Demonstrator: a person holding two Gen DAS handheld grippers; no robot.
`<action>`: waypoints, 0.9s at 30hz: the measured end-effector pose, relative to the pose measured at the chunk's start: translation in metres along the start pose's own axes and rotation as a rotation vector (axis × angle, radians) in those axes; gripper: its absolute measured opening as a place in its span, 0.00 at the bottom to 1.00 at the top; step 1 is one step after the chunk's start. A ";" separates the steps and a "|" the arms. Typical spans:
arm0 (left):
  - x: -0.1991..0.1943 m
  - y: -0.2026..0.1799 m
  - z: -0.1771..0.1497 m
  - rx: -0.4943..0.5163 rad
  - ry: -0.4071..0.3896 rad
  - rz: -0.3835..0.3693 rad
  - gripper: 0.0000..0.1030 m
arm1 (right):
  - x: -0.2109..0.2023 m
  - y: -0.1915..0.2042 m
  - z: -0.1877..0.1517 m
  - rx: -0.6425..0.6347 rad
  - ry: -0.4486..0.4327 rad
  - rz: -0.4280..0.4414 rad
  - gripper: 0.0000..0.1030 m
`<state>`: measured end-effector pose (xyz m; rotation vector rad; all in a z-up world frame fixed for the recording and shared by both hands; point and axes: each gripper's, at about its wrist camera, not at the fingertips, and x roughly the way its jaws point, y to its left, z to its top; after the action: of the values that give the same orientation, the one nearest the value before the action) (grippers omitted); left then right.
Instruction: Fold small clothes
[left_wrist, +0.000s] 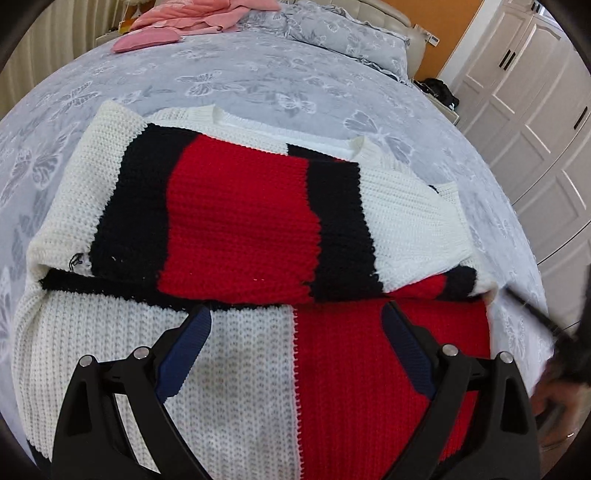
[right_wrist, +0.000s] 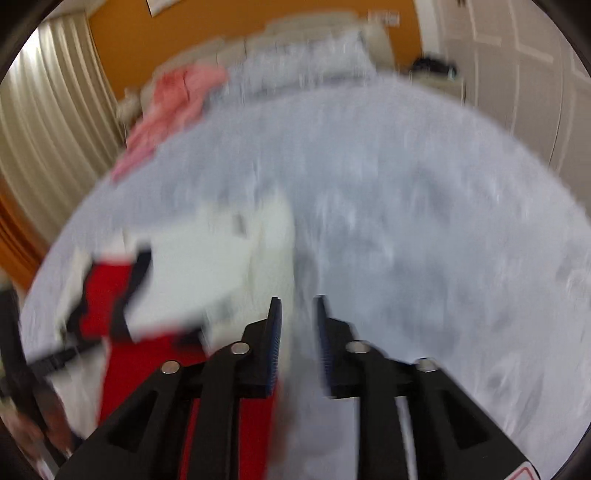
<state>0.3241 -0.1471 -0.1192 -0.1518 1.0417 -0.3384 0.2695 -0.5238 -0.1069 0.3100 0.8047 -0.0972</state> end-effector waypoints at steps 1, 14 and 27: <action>0.001 0.001 0.000 0.002 -0.002 0.001 0.88 | 0.008 0.004 0.016 -0.002 -0.013 0.011 0.35; -0.020 0.023 -0.003 0.043 -0.055 0.011 0.88 | 0.144 -0.031 0.058 0.139 0.188 -0.124 0.00; -0.047 0.153 0.010 -0.346 -0.125 -0.074 0.91 | 0.095 0.252 0.058 -0.324 0.154 0.341 0.39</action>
<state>0.3416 0.0124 -0.1187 -0.5170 0.9660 -0.2098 0.4267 -0.2998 -0.0781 0.1445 0.8939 0.3778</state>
